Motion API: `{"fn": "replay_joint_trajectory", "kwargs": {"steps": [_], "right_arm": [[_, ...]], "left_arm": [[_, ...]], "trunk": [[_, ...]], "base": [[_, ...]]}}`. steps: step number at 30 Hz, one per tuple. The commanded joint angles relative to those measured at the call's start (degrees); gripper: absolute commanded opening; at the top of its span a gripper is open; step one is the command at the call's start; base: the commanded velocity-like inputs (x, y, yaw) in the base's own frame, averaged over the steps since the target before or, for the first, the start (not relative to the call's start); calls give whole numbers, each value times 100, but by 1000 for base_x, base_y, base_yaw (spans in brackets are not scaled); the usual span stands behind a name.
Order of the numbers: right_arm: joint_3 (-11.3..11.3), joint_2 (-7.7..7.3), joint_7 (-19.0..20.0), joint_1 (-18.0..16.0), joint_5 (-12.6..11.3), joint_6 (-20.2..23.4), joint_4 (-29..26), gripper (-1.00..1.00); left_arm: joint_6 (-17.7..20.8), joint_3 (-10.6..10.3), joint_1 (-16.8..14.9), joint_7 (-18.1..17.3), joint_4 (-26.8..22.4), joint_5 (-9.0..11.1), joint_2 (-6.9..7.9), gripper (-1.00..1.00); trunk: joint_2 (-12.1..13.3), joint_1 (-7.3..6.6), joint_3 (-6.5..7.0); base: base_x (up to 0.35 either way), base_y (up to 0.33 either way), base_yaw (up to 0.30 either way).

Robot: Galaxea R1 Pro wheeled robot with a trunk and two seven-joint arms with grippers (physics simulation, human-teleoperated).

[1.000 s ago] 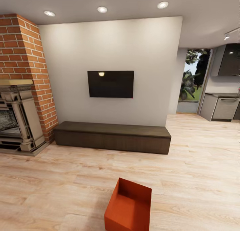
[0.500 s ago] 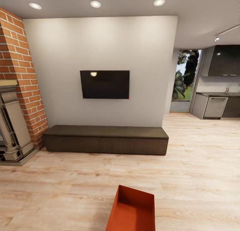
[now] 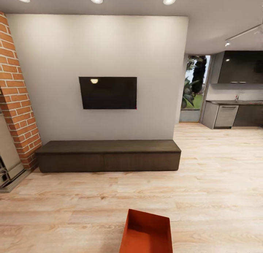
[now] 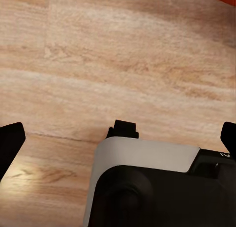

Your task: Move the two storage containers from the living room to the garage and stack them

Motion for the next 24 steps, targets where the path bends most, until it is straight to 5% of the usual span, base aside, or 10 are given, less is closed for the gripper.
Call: {"fn": "replay_joint_trajectory", "kwargs": {"steps": [1,24], "right_arm": [[48,3,-2,-8,-43,-29,18,100],[48,3,-2,-8,-46,-29,18,100]], "left_arm": [[-16,-46,-3,11,3,50,0,100],[-24,-45,-3,11,1,50,0,100]], "trunk": [[-4,0,-7],[-4,0,-7]], "base": [[18,13,-115],[2,1,-90]]}}
